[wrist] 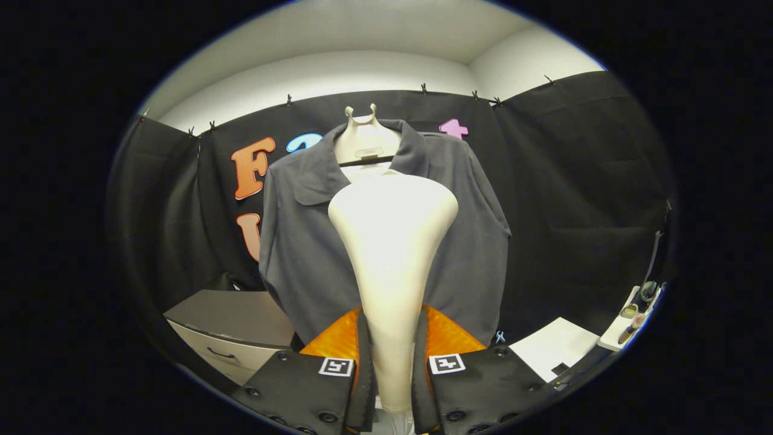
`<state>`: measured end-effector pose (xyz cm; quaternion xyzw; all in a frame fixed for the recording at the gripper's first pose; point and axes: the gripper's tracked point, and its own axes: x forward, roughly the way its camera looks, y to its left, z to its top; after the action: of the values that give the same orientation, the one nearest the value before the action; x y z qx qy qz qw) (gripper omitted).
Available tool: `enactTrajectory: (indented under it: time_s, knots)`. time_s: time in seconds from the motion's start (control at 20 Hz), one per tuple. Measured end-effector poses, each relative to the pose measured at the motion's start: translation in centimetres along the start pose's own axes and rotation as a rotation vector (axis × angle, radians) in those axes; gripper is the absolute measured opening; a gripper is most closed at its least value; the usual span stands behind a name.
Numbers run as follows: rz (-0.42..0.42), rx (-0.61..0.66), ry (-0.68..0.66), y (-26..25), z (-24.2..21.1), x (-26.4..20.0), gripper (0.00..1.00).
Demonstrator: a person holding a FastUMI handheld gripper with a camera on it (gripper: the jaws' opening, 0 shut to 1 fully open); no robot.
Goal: Iron the clothes twice with a garment steamer, once on the left side and once on the right side.
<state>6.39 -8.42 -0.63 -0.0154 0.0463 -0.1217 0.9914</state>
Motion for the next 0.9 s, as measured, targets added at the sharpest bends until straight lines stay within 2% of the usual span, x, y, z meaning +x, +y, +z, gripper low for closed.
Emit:
enactTrajectory:
  time_s: [0.2, 0.45, 0.7, 0.9]
  knots:
    - [-0.023, -0.001, -0.078, 2.7, 2.4, -1.9, 0.32]
    - [-0.059, -0.012, -0.123, 4.0, 2.4, -5.0, 0.32]
    - [-0.072, -0.011, -0.11, 4.5, 1.9, -4.6, 0.32]
    - [-0.044, -0.013, -0.124, 5.8, 2.4, -4.2, 0.32]
